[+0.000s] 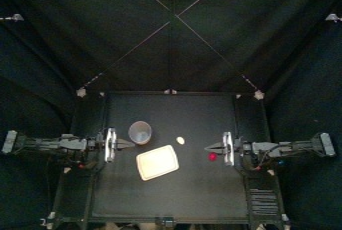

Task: Pick the chip then place it on the pink plate
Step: Pick the chip

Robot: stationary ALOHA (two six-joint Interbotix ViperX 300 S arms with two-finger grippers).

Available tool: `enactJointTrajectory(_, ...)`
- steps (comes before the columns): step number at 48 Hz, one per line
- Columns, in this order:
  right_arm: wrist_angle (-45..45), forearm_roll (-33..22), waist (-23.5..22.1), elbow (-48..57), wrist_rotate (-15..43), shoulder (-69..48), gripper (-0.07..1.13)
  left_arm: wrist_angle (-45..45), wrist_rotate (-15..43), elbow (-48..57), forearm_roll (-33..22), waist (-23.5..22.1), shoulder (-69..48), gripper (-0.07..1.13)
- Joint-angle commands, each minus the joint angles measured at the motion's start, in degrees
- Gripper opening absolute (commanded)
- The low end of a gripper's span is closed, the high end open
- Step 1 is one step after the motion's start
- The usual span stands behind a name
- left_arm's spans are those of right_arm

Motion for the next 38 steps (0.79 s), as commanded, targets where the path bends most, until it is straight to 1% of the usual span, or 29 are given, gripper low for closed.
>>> enactJointTrajectory(1, -0.3, 0.1, -1.0, -0.4, 0.5, 2.2, -0.02, -0.2, 0.1, -0.4, 0.0, 0.4, 0.4, 0.03)
enactJointTrajectory(6, -0.5, 1.5, -1.9, -1.3, 1.8, 5.3, 0.0, -0.2, 0.2, -0.3, 0.0, 0.4, 0.4, 0.03)
enactJointTrajectory(8, -0.5, 3.0, -2.3, -1.9, 2.6, 7.0, 0.0, -0.2, 0.2, -0.3, 0.0, 0.4, 0.4, 0.04)
enactJointTrajectory(12, -0.4, 7.6, -3.4, -4.3, 5.4, 10.6, 0.0, -0.3, 0.2, -0.3, 0.0, 0.6, 0.4, 0.04)
enactJointTrajectory(16, 0.5, 10.4, -4.9, -7.2, 7.4, 13.1, 0.0, -0.4, 0.3, -0.1, 0.0, 0.9, 0.4, 0.04)
enactJointTrajectory(21, 4.8, 10.2, -7.6, -10.9, 8.1, 15.2, 0.0, -0.9, 0.4, 0.3, 0.0, 1.4, 0.4, 0.04)
enactJointTrajectory(24, 8.7, 10.2, -9.8, -12.9, 8.1, 16.3, 0.0, -1.1, 0.4, 0.6, 0.0, 1.9, 0.4, 0.04)
enactJointTrajectory(29, 15.0, 11.2, -15.3, -16.0, 8.3, 18.4, 0.0, -1.4, 0.3, 1.2, 0.0, 2.7, 0.4, 0.04)
enactJointTrajectory(34, 18.8, 13.4, -20.3, -17.0, 8.1, 20.6, 0.0, -1.6, 0.3, 1.8, 0.0, 3.2, 0.4, 0.04)
enactJointTrajectory(38, 21.4, 16.1, -23.3, -16.6, 8.0, 22.3, 0.0, -1.8, 0.2, 2.0, 0.0, 3.2, 0.4, 0.04)
